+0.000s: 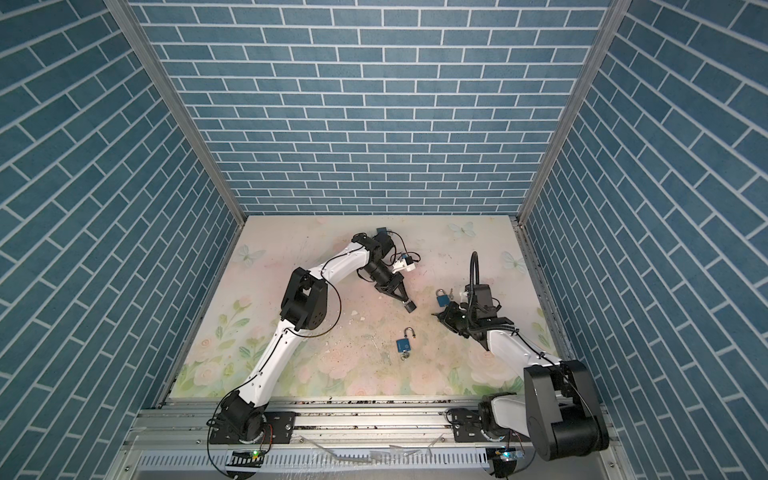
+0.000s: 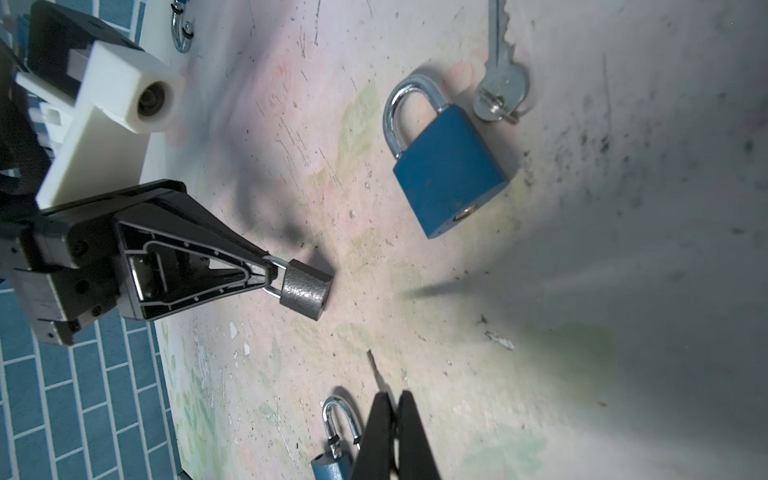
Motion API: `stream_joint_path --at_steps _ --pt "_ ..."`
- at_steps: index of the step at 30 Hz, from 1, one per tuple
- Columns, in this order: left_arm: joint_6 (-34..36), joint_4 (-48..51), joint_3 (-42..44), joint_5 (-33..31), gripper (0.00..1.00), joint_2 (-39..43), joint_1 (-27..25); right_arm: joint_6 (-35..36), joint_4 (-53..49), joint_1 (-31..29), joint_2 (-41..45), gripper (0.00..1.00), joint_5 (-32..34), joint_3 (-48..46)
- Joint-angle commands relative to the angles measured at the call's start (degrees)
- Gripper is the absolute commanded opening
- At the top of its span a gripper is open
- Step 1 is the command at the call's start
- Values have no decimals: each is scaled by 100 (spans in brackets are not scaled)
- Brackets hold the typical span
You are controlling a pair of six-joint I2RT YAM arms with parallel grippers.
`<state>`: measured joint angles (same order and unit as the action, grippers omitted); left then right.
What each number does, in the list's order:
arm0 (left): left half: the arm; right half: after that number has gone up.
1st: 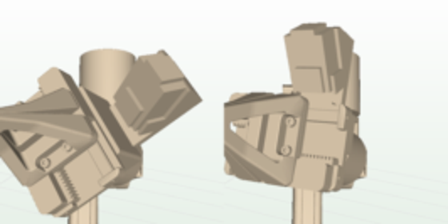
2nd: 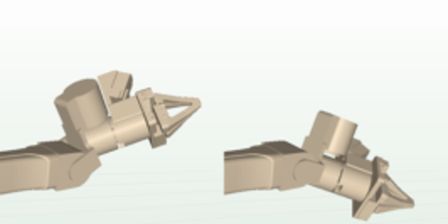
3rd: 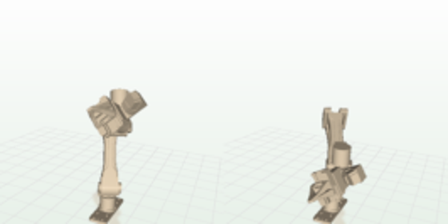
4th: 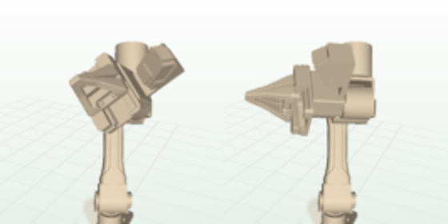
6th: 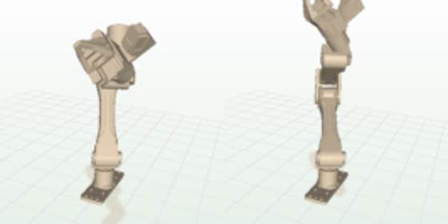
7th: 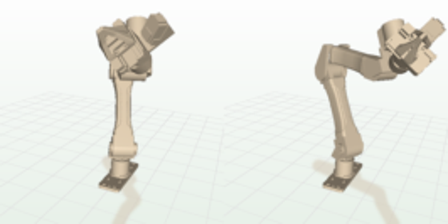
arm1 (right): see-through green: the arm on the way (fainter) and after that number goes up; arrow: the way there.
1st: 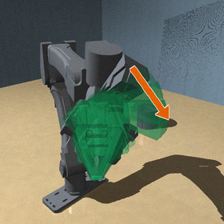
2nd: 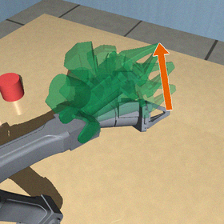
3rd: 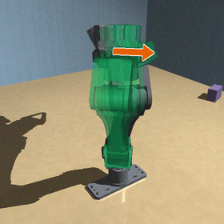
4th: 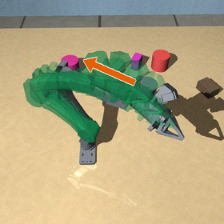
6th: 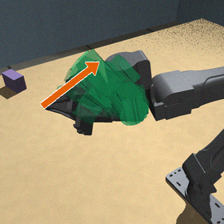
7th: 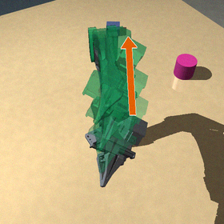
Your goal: Lock with the key
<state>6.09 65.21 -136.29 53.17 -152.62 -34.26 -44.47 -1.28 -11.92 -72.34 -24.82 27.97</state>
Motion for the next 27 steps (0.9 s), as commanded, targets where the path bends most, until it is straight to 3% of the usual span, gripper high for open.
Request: stream_joint_path --at_steps 1,17,27 --pt "62 215 -62 -392 7 -272 -46 121 214 30 -152 0 47 190" --pt "-258 120 -442 -839 26 -462 -11 205 259 14 -211 0 126 306" --pt "-1246 -591 -353 -1714 36 80 302 298 52 -138 -315 0 426 621"
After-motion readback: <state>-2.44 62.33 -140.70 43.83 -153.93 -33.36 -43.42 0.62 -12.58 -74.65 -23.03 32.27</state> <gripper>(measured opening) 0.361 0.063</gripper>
